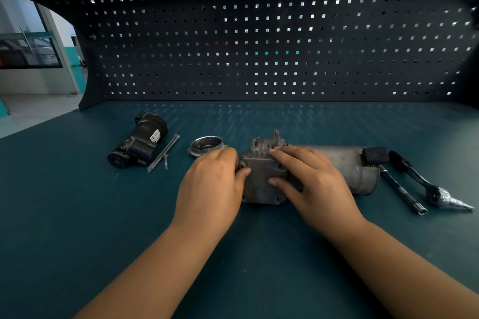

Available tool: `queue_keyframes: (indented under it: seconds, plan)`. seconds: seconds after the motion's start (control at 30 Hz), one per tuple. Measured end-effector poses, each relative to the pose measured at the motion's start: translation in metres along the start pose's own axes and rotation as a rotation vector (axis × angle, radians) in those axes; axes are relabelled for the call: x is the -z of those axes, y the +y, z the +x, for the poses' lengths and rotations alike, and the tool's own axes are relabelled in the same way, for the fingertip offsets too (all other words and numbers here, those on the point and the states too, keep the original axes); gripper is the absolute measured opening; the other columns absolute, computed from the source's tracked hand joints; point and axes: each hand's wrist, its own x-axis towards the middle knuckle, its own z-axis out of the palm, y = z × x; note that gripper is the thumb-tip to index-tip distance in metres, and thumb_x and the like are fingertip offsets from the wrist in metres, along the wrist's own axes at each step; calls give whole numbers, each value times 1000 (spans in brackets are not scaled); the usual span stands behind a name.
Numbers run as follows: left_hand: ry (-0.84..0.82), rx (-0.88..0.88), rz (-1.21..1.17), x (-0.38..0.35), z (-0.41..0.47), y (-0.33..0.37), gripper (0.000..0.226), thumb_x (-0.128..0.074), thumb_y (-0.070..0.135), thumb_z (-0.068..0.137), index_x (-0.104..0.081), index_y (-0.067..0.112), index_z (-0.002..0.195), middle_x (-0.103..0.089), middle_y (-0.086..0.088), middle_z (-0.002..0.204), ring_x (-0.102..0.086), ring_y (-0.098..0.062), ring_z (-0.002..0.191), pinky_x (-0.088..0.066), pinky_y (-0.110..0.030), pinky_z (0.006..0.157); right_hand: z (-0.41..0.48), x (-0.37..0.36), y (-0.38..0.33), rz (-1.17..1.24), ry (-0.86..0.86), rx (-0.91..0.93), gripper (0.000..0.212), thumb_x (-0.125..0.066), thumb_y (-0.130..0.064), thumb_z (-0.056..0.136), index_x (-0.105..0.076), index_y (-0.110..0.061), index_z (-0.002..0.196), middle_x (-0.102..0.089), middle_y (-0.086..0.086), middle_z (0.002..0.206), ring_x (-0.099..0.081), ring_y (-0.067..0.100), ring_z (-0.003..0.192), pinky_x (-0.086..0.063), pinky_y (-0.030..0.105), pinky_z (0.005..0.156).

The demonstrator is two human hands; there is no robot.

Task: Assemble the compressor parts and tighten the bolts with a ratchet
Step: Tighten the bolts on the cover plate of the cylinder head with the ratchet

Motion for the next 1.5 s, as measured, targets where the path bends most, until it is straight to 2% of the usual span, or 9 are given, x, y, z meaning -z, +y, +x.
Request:
queue_keyframes:
  seconds: [0.23, 0.4, 0.47, 0.7, 0.77, 0.9, 1.17, 1.43, 1.5]
  plan:
    - [-4, -15, -13, 1, -1, 0, 24, -62, 31, 85, -39, 23, 78, -40, 12, 78, -38, -8, 73, -25, -21, 61, 0, -1, 1, -3, 0, 1, 44, -79, -12, 73, -65, -1, 113, -67, 10, 107, -63, 31, 92, -50, 35, 82]
    - [-42, 47, 16, -3, 1, -4, 29, -56, 44, 86, -53, 20, 71, -44, 10, 64, -52, -14, 67, -37, -27, 57, 0, 0, 0, -2, -5, 0, 42, -74, -16, 76, -65, -2, 115, -66, 9, 108, -63, 30, 93, -48, 33, 83]
    - [-69, 43, 20, -5, 2, -5, 32, -53, 45, 88, -57, 19, 69, -42, 11, 57, -51, -14, 63, -36, -27, 55, 0, 0, 0, 0, -3, -3, 42, -73, -16, 76, -65, -2, 115, -67, 9, 108, -63, 30, 93, -48, 33, 83]
    - [-53, 22, -60, -5, 2, -3, 42, -40, 50, 87, -35, 24, 54, -33, 11, 49, -41, -14, 53, -28, -27, 53, 1, 0, -1, 3, 3, -2, 41, -69, -18, 76, -65, -2, 114, -67, 9, 107, -63, 29, 92, -49, 33, 82]
    - [-44, 10, -49, -5, 2, -3, 40, -43, 44, 90, -35, 24, 57, -32, 11, 53, -41, -14, 57, -27, -27, 55, 1, 0, -1, 3, 8, -5, 41, -70, -18, 76, -65, -2, 113, -67, 9, 107, -63, 30, 92, -50, 34, 82]
    - [-16, 19, -54, -7, 1, -5, 28, -52, 38, 88, -49, 18, 69, -40, 11, 62, -48, -14, 65, -31, -26, 57, 1, 1, -3, -6, -1, -13, 41, -69, -20, 77, -65, -2, 114, -67, 9, 108, -63, 29, 94, -50, 34, 83]
    - [-6, 9, -89, -8, 3, -4, 23, -67, 25, 80, -47, 18, 70, -41, 10, 67, -46, -16, 64, -34, -29, 56, 1, 3, -2, 25, -30, -22, 42, -73, -16, 76, -65, -1, 115, -66, 12, 109, -62, 32, 96, -53, 40, 82]
    - [18, 35, -112, -10, 2, -8, 32, -57, 45, 79, -44, 23, 60, -40, 13, 56, -40, -6, 54, -25, -21, 47, 1, 3, -3, 18, -16, -24, 41, -71, -17, 77, -65, -3, 115, -66, 9, 110, -62, 30, 97, -53, 38, 83]
    - [26, 22, -113, -10, 2, -9, 31, -58, 42, 81, -49, 20, 61, -41, 13, 55, -39, -4, 53, -26, -19, 47, 1, 3, -3, 18, -15, -27, 41, -72, -17, 77, -65, -3, 115, -66, 9, 110, -62, 30, 96, -52, 37, 83]
